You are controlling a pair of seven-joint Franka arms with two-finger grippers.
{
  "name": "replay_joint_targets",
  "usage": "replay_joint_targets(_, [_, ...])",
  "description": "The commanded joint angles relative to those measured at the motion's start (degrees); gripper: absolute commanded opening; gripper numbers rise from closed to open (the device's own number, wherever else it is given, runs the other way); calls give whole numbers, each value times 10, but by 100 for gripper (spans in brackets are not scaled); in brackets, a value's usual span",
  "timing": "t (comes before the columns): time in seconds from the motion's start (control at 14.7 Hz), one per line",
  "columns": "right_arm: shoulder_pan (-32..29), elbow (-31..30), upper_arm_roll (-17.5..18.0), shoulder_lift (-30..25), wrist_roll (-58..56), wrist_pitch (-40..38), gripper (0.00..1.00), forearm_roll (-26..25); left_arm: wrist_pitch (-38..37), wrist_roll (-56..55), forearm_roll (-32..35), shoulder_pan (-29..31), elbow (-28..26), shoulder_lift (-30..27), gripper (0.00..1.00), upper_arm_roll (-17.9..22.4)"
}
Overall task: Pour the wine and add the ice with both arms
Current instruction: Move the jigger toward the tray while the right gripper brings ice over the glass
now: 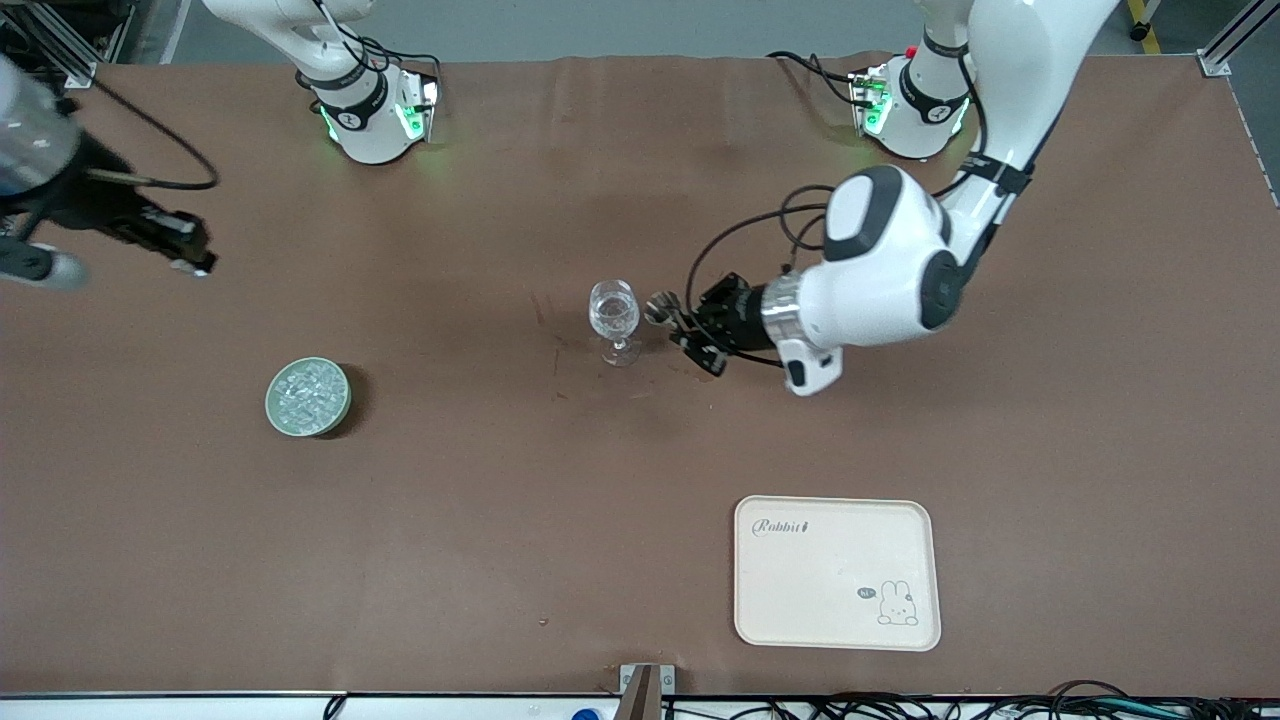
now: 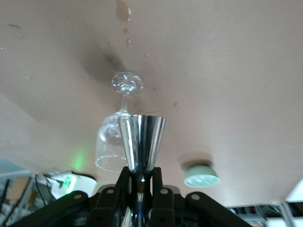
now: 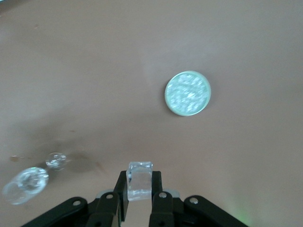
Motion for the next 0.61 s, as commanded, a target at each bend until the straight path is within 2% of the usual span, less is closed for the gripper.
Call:
replay_joint_targets(0.0, [3, -2, 48, 0, 98, 17, 4, 27, -28, 56, -96, -3, 15, -6, 0, 59])
replay_joint_targets(0.2, [12, -3, 127, 30, 217, 84, 3, 24, -70, 87, -183, -7, 54, 19, 1, 138])
replay_joint_targets(0.34, [12, -3, 172, 60, 287, 126, 3, 18, -75, 86, -225, -6, 96, 58, 1, 164])
replay_joint_targets(0.41, [19, -4, 188, 74, 305, 143, 3, 12, -75, 86, -237, -5, 118, 84, 1, 172])
replay_joint_targets(0.54, [47, -6, 197, 100, 339, 164, 4, -8, -74, 98, -241, -5, 176, 143, 1, 198])
